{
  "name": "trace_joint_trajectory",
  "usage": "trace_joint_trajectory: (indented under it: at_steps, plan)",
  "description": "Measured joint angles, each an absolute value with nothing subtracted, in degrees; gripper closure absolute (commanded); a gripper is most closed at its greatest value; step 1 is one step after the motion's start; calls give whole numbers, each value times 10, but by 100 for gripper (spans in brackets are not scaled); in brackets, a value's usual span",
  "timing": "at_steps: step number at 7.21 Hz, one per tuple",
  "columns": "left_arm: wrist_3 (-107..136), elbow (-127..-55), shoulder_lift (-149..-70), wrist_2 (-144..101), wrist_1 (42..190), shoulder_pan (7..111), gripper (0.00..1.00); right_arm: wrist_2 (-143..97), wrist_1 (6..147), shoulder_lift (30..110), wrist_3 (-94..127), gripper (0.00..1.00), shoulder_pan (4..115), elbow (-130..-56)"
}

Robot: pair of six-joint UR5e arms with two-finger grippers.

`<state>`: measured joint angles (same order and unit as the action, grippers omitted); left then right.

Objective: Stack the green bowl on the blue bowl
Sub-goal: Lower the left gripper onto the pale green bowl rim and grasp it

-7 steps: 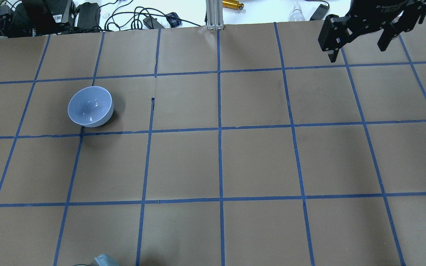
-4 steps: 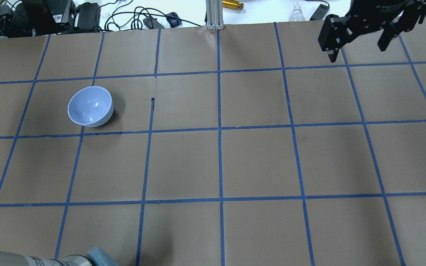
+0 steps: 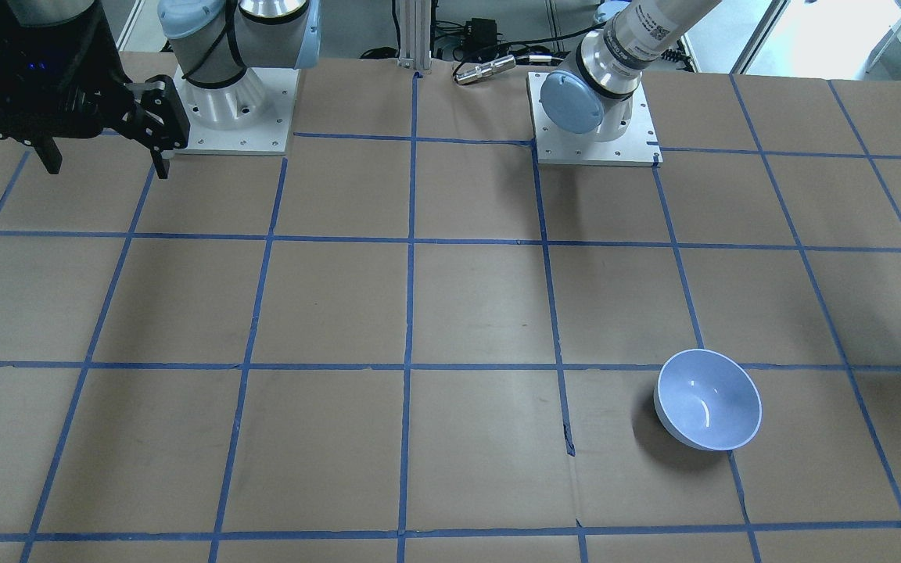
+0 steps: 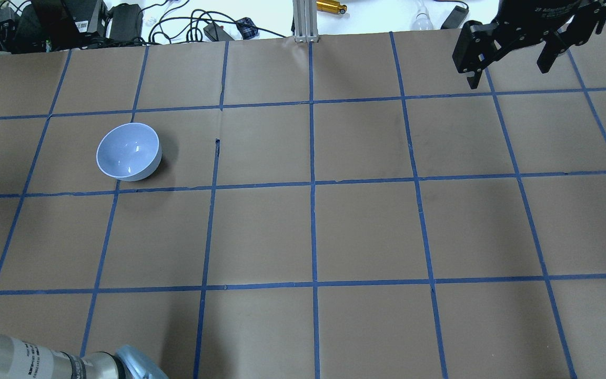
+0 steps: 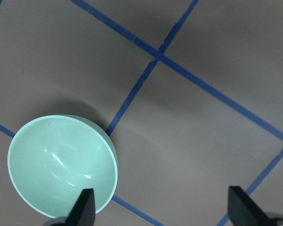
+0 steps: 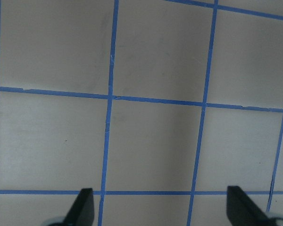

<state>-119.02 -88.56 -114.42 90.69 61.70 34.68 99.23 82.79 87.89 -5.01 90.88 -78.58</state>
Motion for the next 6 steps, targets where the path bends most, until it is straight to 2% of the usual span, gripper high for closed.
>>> trace_joint_trajectory:
  at_steps: [6]
  plan:
    - [-1321, -833, -1244, 827, 608, 295, 0, 992, 828, 879, -50, 0, 909, -786]
